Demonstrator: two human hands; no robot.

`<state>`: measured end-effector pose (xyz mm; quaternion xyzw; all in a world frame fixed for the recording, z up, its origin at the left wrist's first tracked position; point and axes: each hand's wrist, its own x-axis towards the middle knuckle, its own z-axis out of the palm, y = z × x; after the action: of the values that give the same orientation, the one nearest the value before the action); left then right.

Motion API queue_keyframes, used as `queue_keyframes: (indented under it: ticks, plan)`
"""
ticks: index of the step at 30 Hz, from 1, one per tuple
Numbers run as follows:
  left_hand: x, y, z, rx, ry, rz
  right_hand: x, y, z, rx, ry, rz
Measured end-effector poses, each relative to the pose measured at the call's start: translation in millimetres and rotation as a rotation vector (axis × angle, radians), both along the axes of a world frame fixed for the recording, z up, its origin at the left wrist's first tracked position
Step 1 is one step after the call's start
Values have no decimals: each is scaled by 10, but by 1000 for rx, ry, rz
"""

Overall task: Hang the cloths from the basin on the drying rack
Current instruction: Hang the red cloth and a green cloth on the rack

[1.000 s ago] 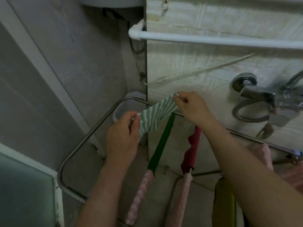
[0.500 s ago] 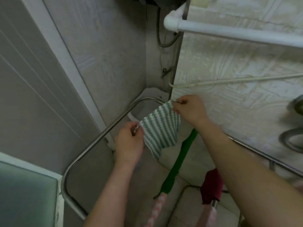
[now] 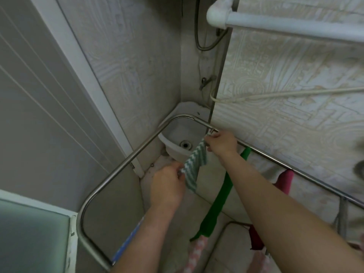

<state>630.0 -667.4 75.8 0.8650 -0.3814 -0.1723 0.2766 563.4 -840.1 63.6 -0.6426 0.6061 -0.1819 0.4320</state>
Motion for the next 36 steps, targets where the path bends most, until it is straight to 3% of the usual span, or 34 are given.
queue_keyframes:
  ticks: [10,15,19,22,26,29,33,36]
  plan:
    - [-44,-55,-41,-95,-102,-55,10,-36,33,-182,107,-37]
    - [-60,-12,-80,-102,-113,-91,-64,149,182,-211,164,312]
    - [-79,153,-80,-82,-302,-174,-279,321,398,-207,257,496]
    - [-253,310,41,-67,-177,-334,-574,492,514,-281,301,364]
    - [-599,437,50,78,-124,-565,-960,797,549,-136,261,349]
    - [-708,452,12,131,-113,-571,-1170,1082,489,-125,305,311]
    - [-733,462,-49,103,-65,-577,-1479,1486,354,-299,560,107]
    - [-760,473,-77,81,-63,-583,-1719,1710,254,-296,631,-60]
